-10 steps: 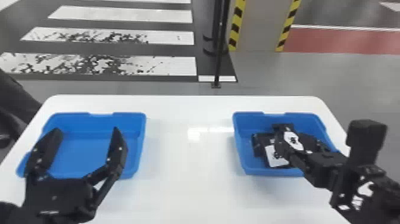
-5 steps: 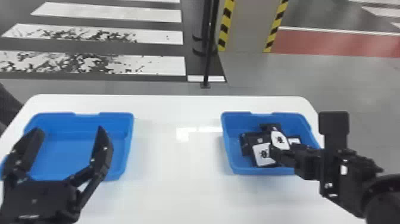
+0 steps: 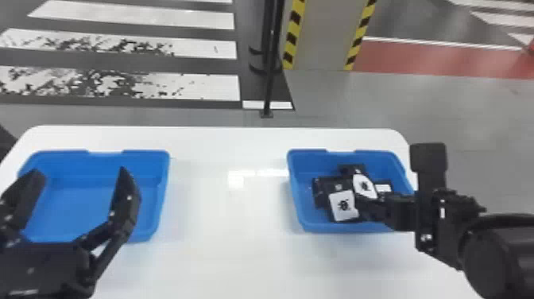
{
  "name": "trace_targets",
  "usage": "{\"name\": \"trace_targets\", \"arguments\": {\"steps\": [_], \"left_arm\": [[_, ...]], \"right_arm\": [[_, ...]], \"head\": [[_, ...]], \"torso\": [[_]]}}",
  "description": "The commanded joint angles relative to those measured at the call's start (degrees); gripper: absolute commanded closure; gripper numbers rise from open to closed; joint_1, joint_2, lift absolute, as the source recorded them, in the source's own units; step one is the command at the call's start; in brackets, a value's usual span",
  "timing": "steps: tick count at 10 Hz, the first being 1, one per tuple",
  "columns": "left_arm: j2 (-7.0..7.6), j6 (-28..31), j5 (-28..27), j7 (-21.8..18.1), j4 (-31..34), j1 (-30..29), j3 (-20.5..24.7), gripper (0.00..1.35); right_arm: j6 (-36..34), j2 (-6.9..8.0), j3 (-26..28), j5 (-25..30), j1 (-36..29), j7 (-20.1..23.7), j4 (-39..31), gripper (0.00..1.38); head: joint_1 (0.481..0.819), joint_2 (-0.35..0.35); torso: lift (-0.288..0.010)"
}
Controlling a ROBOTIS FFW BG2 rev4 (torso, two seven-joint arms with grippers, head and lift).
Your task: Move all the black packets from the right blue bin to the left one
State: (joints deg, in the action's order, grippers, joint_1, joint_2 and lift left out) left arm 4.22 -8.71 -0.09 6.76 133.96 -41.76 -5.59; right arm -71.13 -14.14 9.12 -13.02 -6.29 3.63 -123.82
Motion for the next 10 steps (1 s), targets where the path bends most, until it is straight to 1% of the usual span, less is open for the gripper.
{"name": "trace_targets", "arguments": {"steps": [1,5,6,7,8,9,10], "left_arm": [[0.09,0.0,0.0,0.0,0.0,0.0,0.1,0.12],[0.27,0.0,0.1,-0.3,-0.2,-0.1,0.0,0.12],[0.27,-0.2,0.1,-0.4,-0.2,-0.1,0.0,0.12],[0.27,-0.4,0.1,-0.4,-0.2,-0.1,0.1,0.12],[0.27,-0.6,0.1,-0.4,-0.2,-0.3,0.1,0.12],[0.27,-0.7,0.1,-0.4,-0.3,-0.4,0.2,0.12],[0.18,-0.7,0.1,-0.5,-0.3,-0.4,0.2,0.12]], "right_arm": [[-1.4,0.07,-0.4,0.3,0.8,-0.3,1.0,0.50],[-2.0,0.25,-2.8,-0.5,2.8,-0.6,4.8,0.50],[-2.0,0.43,-2.9,-1.4,2.9,-0.8,5.5,0.46],[-2.0,0.78,-3.4,-1.9,1.9,-2.8,4.1,0.37],[-2.3,1.04,-3.9,-2.9,-0.3,-6.6,0.4,0.20],[-2.6,1.04,-3.9,-3.5,0.0,-6.7,1.1,0.05],[-2.6,1.04,-3.9,-4.5,0.5,-6.7,2.7,0.09]], "head": [[0.695,-0.152],[0.695,-0.142],[0.695,-0.138],[0.695,-0.132],[0.695,-0.131],[0.695,-0.131],[0.695,-0.125]], "torso": [[-0.140],[-0.140],[-0.140],[-0.140],[-0.140],[-0.140],[-0.140]]}}
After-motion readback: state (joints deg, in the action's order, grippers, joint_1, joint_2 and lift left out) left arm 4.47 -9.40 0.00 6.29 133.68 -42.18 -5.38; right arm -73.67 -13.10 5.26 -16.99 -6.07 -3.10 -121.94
